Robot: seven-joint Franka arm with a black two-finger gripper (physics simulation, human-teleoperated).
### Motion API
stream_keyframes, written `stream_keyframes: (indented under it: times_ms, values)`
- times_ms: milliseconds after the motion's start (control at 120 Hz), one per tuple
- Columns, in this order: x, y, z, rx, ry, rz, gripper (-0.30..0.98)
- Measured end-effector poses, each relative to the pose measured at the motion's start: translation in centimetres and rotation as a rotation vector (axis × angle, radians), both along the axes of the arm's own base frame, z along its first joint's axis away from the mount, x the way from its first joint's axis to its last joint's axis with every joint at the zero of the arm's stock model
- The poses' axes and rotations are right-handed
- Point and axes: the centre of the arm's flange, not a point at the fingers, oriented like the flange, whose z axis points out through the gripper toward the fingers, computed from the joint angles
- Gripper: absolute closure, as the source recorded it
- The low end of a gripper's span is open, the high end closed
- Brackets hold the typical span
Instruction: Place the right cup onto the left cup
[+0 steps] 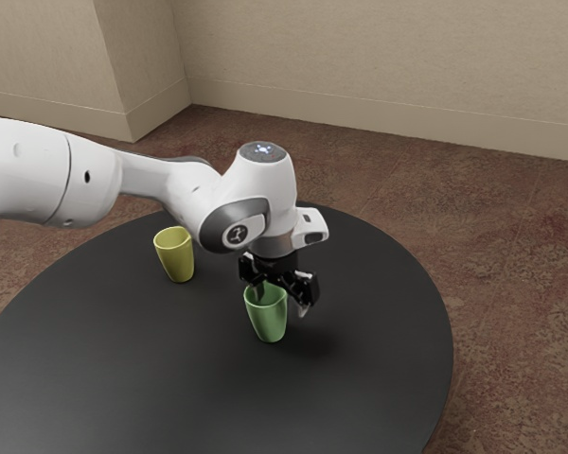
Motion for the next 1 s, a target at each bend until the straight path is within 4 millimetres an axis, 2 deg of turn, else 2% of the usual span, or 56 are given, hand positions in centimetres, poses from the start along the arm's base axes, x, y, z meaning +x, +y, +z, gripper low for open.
stream_keyframes:
  times_ms: [233,475,625,875,1000]
  values:
    - [0.1,0.0,-0.4,0.002,0.002,-0.009,0.38]
    - [-0.1,0.1,-0.8,0.001,0.012,-0.009,0.65]
    - [0.0,0.2,-0.7,0.003,0.011,-0.013,0.73]
    - [0.0,0.2,-0.6,0.009,0.008,-0.02,0.77]
    - [-0.1,0.1,0.4,0.014,-0.006,-0.022,0.78]
